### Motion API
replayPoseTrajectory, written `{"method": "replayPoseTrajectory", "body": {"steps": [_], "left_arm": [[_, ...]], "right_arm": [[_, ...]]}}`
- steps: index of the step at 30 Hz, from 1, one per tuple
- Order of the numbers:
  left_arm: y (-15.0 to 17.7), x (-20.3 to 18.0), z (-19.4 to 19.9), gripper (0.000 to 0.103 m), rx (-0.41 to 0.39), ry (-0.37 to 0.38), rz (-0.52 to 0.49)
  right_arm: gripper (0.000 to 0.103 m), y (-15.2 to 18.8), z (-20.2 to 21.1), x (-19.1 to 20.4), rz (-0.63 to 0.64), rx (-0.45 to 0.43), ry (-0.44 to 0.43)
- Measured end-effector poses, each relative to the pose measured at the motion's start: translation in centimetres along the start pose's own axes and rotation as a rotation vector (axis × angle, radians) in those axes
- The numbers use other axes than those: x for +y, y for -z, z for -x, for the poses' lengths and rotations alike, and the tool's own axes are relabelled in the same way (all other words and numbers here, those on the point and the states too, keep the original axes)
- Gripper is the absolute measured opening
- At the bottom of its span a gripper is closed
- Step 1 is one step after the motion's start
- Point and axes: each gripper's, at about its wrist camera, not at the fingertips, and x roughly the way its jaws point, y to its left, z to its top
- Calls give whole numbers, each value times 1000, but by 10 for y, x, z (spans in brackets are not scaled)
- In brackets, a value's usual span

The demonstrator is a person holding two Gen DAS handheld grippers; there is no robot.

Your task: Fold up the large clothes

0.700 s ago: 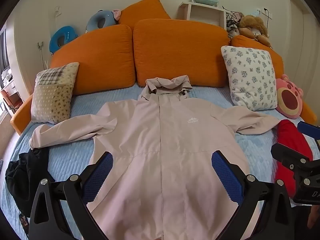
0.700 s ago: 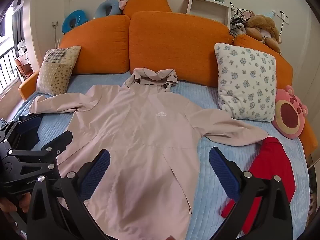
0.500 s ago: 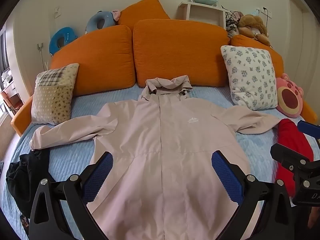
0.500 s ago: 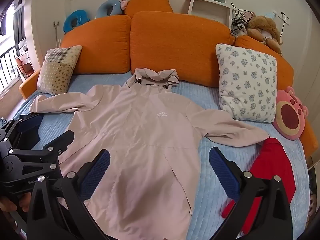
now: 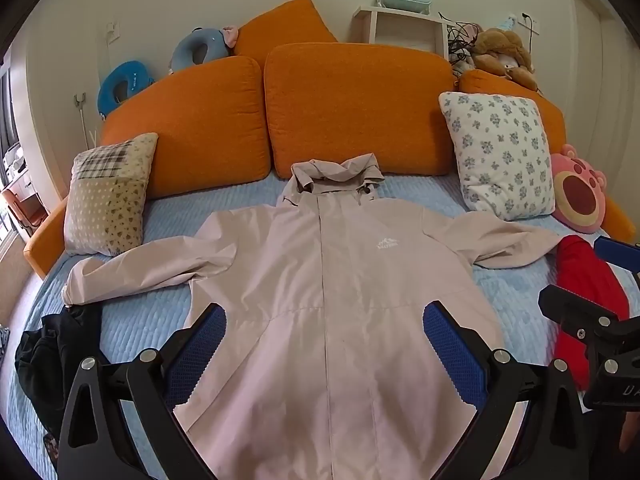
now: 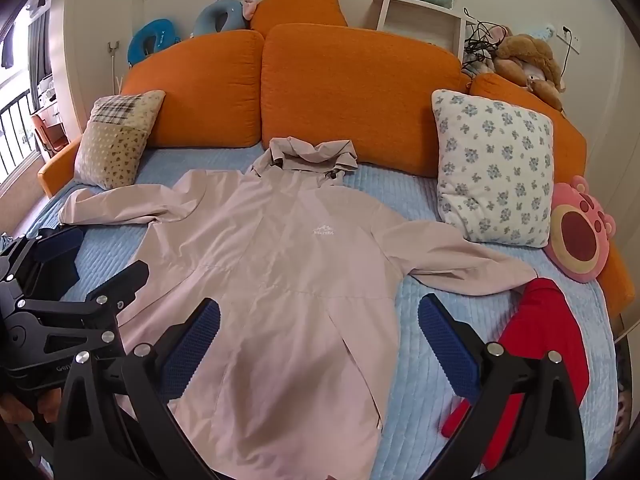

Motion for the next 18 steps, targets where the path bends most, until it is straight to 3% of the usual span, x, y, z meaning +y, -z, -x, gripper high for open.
{"method": "replayPoseTrajectory", "body": {"steps": [18], "left_arm": [[2,0,-4,100,3,-1,-41]], "right_arm": [[98,-1,-1,-1,2,3,-2]]}}
